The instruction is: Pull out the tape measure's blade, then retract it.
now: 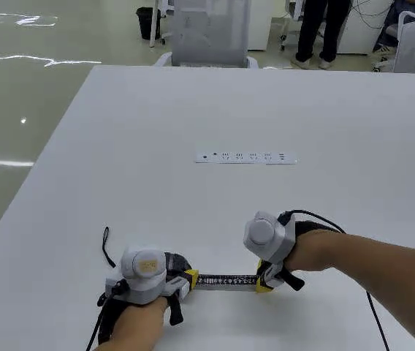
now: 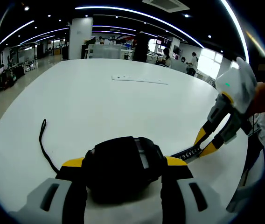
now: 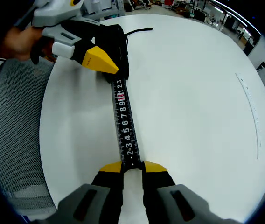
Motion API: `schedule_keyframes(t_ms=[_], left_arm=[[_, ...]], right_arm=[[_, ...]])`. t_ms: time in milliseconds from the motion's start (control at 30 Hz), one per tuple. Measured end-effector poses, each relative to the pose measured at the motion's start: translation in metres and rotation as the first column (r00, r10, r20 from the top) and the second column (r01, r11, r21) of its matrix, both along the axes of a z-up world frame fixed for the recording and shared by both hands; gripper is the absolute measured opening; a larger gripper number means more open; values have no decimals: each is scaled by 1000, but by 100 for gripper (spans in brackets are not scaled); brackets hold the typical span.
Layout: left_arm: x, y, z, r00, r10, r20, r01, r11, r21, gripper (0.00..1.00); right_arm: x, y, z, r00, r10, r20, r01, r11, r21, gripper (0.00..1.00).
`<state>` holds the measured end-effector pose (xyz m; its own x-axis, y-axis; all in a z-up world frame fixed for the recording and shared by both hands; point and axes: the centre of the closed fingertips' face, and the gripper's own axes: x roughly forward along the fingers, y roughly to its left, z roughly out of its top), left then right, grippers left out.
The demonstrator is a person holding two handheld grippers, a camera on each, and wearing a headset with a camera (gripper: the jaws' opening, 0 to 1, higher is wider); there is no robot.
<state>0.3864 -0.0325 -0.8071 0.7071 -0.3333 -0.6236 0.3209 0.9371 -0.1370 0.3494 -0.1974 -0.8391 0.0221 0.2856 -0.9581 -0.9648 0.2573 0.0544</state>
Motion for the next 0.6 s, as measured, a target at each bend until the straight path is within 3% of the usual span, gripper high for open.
schedule_keyframes(t_ms=[600], left_arm=[[0,0,1,1000,-2,2,2,1000,-2,61]], right_arm=[[1,9,0,1000,4,-2,-4,1000,6,15]])
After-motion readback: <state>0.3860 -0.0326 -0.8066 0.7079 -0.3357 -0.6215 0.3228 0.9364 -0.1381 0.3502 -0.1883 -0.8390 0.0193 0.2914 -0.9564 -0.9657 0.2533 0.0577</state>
